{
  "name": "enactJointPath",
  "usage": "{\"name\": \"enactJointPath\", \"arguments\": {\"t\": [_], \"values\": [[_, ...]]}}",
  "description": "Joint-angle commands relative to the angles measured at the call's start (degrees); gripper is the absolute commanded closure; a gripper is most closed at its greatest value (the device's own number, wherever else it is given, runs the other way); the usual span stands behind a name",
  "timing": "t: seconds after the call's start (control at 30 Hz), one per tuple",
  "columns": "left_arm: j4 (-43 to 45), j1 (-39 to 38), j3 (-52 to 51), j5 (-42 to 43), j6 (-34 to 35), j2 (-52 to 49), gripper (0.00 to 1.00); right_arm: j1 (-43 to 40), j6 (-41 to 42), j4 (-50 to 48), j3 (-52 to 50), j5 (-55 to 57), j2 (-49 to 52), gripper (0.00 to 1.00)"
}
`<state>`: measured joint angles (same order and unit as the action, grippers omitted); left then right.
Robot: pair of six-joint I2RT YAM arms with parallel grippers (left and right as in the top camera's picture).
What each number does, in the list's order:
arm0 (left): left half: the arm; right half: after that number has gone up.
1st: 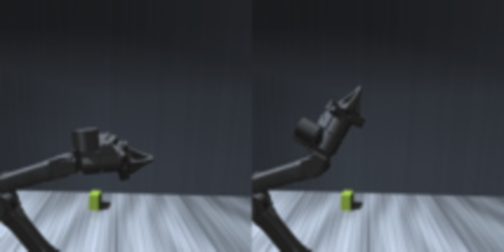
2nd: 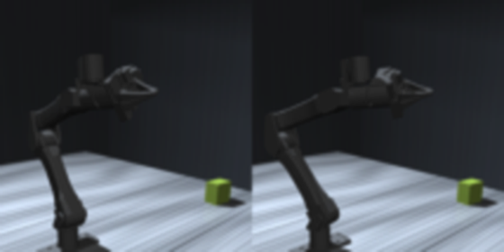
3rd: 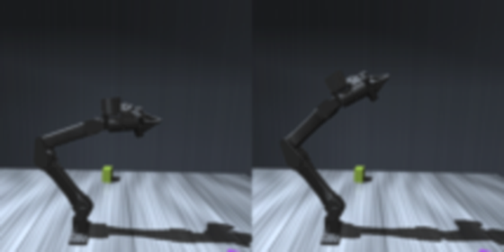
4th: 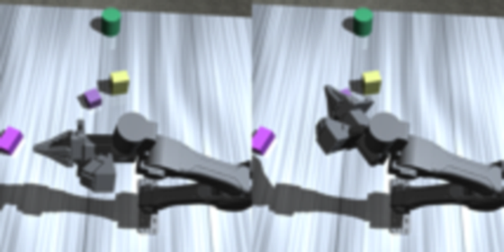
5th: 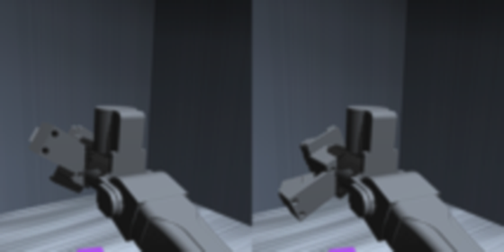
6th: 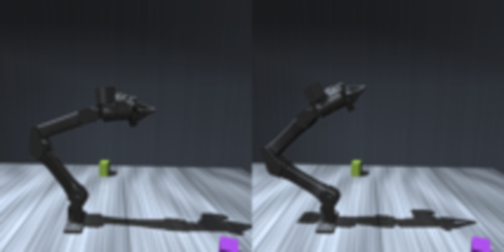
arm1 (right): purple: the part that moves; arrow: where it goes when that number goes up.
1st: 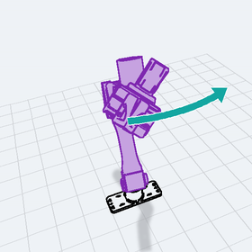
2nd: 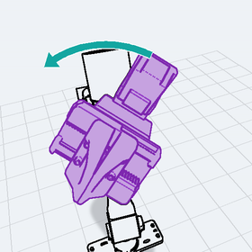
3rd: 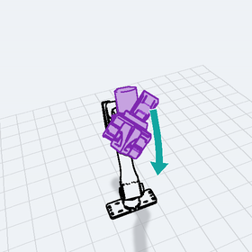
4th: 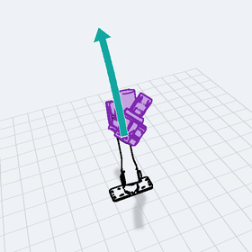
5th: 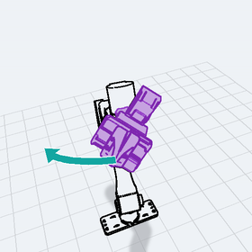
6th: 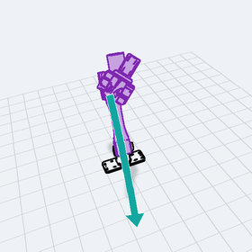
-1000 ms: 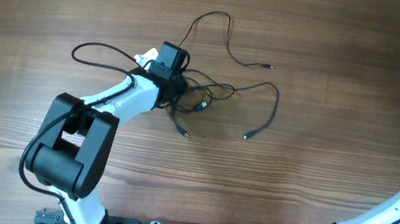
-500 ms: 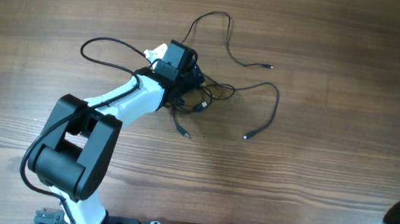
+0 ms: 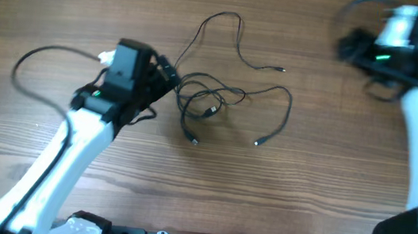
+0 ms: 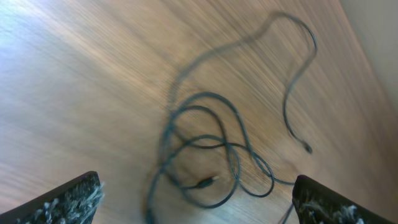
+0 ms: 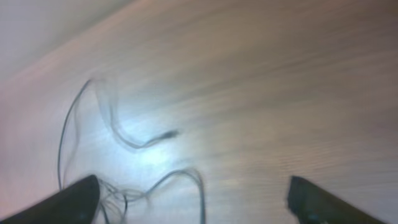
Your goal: Untangle cables
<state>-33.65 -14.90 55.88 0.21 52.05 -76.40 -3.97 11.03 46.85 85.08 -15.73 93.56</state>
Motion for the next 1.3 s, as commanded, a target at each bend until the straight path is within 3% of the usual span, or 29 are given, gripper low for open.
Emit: {"name": "enactJointPath", "arguments": {"t": [0.0,0.03,0.13,0.3,0.7,0.87,0.9,0.97,1.03,1.13,1.17,1.23,1.27], "values": [[-8.15,4.37,-0.26,-11.63,10.54,7.08,0.0,12.31,-26.27,-2.51,-6.56,-14.47,1.14,0.07],[-10.54,5.6,-0.28,-12.9,10.56,8.61,0.0,15.06,-28.76,-3.3,-7.43,-14.78,1.4,0.07],[-16.0,8.61,-0.28,-13.14,10.56,11.45,0.0,21.75,-33.79,-6.75,-9.14,-11.23,2.86,0.23],[-22.88,9.18,-0.33,-13.11,10.54,11.45,0.0,30.75,-40.0,-7.56,-9.25,-12.11,10.29,0.24],[-23.26,9.18,-0.35,-13.09,10.56,11.45,0.0,40.15,-45.72,-9.27,-9.27,-9.11,22.29,0.33],[-23.26,9.18,-0.35,-12.63,10.56,11.45,0.0,40.92,-45.33,-10.67,-9.35,-0.42,23.67,0.54],[-23.23,9.18,-0.35,-12.44,10.56,11.45,0.0,40.92,-45.33,-11.54,-9.35,1.05,23.69,0.54],[-23.23,9.18,-0.35,-11.58,10.56,11.45,0.0,40.92,-45.33,-13.33,-9.35,2.27,23.69,0.4],[-23.26,9.18,-0.35,-10.64,10.56,11.45,0.0,41.07,-45.33,-14.51,-9.35,1.44,23.69,0.34],[-23.23,9.18,-0.35,-10.54,10.56,11.45,0.0,41.13,-44.61,-15.04,-9.35,-2.89,23.69,0.53],[-23.23,9.18,-0.35,-10.54,10.56,11.45,0.0,41.13,-43.54,-15.04,-9.35,-4.13,23.69,0.62],[-23.23,9.18,-0.35,-10.54,10.56,11.45,0.0,41.13,-42.1,-14.88,-9.35,-4.92,23.87,0.93],[-23.23,9.18,-0.35,-10.54,10.56,11.45,0.0,41.13,-41.99,-14.75,-9.35,-4.85,23.87,0.96]]}}
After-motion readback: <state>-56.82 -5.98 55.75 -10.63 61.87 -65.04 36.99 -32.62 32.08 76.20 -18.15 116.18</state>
